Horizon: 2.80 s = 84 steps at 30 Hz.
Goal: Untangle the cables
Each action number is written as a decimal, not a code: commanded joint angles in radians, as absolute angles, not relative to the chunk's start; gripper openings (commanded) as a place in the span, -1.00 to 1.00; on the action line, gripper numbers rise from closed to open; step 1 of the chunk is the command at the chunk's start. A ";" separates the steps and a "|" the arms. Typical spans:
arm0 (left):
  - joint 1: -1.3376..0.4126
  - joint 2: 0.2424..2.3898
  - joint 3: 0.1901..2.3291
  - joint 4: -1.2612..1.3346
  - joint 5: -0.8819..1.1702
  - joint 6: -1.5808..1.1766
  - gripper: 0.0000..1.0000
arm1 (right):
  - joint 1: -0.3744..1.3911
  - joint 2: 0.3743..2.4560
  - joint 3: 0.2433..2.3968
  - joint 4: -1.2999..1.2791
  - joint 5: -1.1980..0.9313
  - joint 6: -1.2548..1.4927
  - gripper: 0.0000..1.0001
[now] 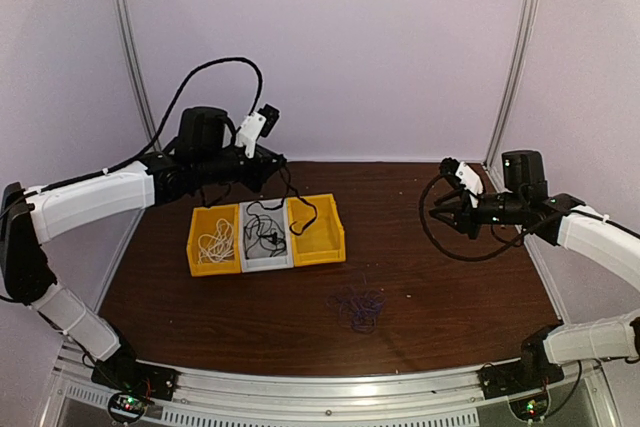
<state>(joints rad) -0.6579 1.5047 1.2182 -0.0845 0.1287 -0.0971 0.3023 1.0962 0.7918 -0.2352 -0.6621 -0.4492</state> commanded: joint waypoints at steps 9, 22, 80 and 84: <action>-0.643 1.488 1.130 0.025 0.188 -0.106 -1.00 | 0.295 1.095 0.778 -0.219 -0.647 -0.462 -0.45; -0.614 1.547 1.232 -0.209 0.113 -0.013 -1.00 | 0.295 1.160 0.848 -0.311 -0.648 -0.482 -0.45; -0.453 1.460 1.122 -0.208 0.089 0.130 -1.00 | 0.261 1.114 0.784 -0.232 -0.597 -0.471 -0.41; -0.453 1.508 1.137 -0.207 0.148 0.109 -1.00 | 0.261 1.111 0.781 -0.231 -0.597 -0.475 -0.41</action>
<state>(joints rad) -0.4580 1.4693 1.1229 -0.2520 0.0647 0.1425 0.2703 1.1259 0.7918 -0.2493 -0.6109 -0.4686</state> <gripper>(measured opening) 0.017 0.295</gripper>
